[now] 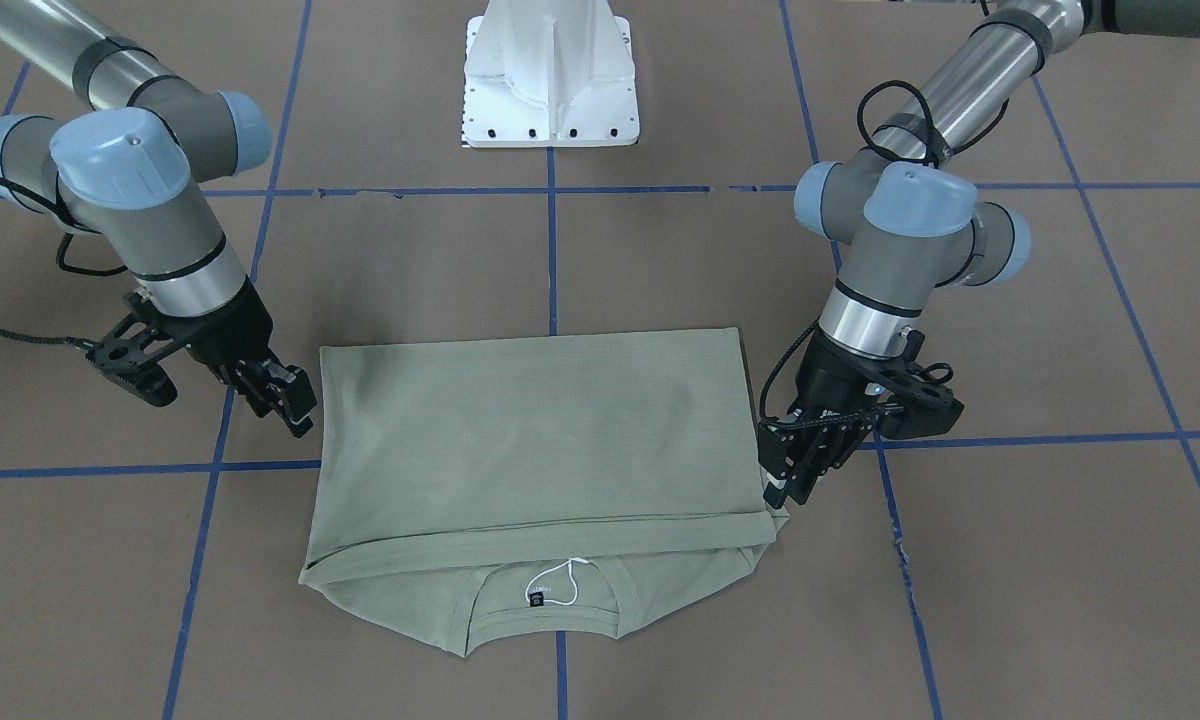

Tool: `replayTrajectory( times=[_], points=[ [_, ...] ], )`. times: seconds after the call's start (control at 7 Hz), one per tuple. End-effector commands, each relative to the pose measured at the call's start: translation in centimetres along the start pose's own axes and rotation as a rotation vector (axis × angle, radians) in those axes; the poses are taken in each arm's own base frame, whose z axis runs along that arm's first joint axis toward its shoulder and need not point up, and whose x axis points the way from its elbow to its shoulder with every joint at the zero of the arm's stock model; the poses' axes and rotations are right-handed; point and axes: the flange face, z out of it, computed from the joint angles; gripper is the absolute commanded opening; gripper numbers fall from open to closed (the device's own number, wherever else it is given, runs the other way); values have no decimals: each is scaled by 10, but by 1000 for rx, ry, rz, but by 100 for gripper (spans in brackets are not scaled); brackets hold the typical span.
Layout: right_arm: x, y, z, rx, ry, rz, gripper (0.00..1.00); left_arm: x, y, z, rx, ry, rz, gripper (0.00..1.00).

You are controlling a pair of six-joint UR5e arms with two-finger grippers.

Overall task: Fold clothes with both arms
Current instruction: 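Move the right gripper down to the side edge of the folded shirt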

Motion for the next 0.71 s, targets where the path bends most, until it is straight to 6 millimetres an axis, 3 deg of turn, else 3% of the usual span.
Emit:
replayTrajectory(
  times=[0.0,0.29,0.57],
  points=[
    [10,40,22,-23,32,12,68,2,-6,-5,13,6,-4,41],
    [18,43,27,-23,47,14,70,2,-6,-5,13,6,-4,42],
    [21,50,35,-30,62,12,63,2,-6,-5,13,5,-4,42]
  ],
)
